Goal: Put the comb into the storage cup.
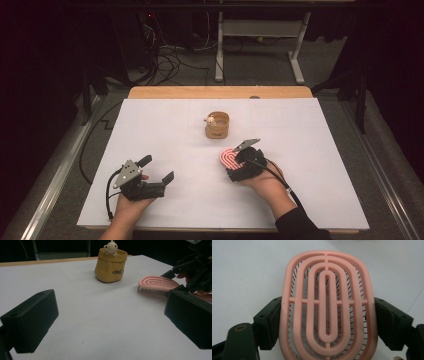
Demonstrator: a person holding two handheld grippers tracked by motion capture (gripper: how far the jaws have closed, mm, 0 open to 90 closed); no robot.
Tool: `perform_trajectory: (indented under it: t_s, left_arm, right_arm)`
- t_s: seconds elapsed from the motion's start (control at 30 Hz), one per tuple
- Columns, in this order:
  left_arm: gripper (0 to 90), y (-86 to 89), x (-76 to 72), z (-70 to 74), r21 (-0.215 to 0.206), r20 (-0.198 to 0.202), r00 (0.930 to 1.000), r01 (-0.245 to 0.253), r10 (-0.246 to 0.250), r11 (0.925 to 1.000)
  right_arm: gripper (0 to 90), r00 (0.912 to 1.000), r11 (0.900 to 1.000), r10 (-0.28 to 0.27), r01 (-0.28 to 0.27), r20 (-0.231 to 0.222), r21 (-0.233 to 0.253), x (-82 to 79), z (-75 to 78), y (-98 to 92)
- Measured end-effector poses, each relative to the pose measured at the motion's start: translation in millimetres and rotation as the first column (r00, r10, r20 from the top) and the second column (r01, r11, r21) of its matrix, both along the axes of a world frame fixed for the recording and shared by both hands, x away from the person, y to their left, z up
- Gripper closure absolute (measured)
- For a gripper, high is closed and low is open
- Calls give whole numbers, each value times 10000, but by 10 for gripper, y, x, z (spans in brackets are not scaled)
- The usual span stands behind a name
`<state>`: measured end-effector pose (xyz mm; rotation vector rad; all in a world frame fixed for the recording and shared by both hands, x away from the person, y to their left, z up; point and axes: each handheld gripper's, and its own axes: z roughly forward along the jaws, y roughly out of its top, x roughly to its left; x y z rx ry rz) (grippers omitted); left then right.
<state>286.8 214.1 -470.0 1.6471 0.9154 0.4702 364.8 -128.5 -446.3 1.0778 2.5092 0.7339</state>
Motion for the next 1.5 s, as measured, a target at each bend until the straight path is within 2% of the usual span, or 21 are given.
perform_trajectory:
  t_s: [0.4, 0.5, 0.53, 0.7, 0.8, 1.0, 1.27, 1.3, 1.33, 1.5]
  left_arm:
    - [0, 1, -14, 4, 15, -27, 10000, -7, 7, 10000]
    - [0, -13, -11, -3, 128, 8, 10000, 61, -61, 9999]
    - [0, -14, -10, -2, 136, 15, 10000, 65, -65, 9999]
    - [0, -11, -5, -7, 119, -31, 10000, 46, -45, 9999]
    - [0, -17, -12, -4, 153, -6, 10000, 46, -46, 9999]
    - [0, -37, -18, 9, 256, 35, 10000, 86, -87, 9996]
    - [0, -46, -5, 7, 340, 20, 9999, 116, -116, 9994]
    - [0, -46, -5, 7, 340, 20, 9999, 116, -116, 9994]
    - [0, -48, -8, 8, 329, 25, 9999, 115, -116, 9994]
    - [0, -45, -19, 19, 265, 70, 9999, 122, -124, 9996]
  right_arm:
    - [201, 9999, 9999, 55, -56, 129, 118, -12, 14, -31]
    - [202, 9997, 9997, -92, 86, 245, 243, -44, 44, -64]
    - [202, 9991, 9997, 1, -12, 421, 256, -52, 53, -90]
    - [203, 9978, 9982, -324, 295, 578, 518, -91, 119, -210]
    - [203, 9949, 9975, -370, 310, 941, 640, -112, 186, -299]
    - [203, 9862, 9929, -742, 593, 1483, 1028, -176, 273, -478]
    - [202, 9621, 9821, -1200, 790, 2449, 1709, -226, 315, -672]
    - [202, 9621, 9821, -1200, 790, 2449, 1709, -226, 315, -672]
    - [202, 9572, 9784, -1307, 824, 2584, 1897, -242, 318, -700]
    - [202, 9461, 9719, -1402, 751, 2921, 2231, -295, 326, -732]
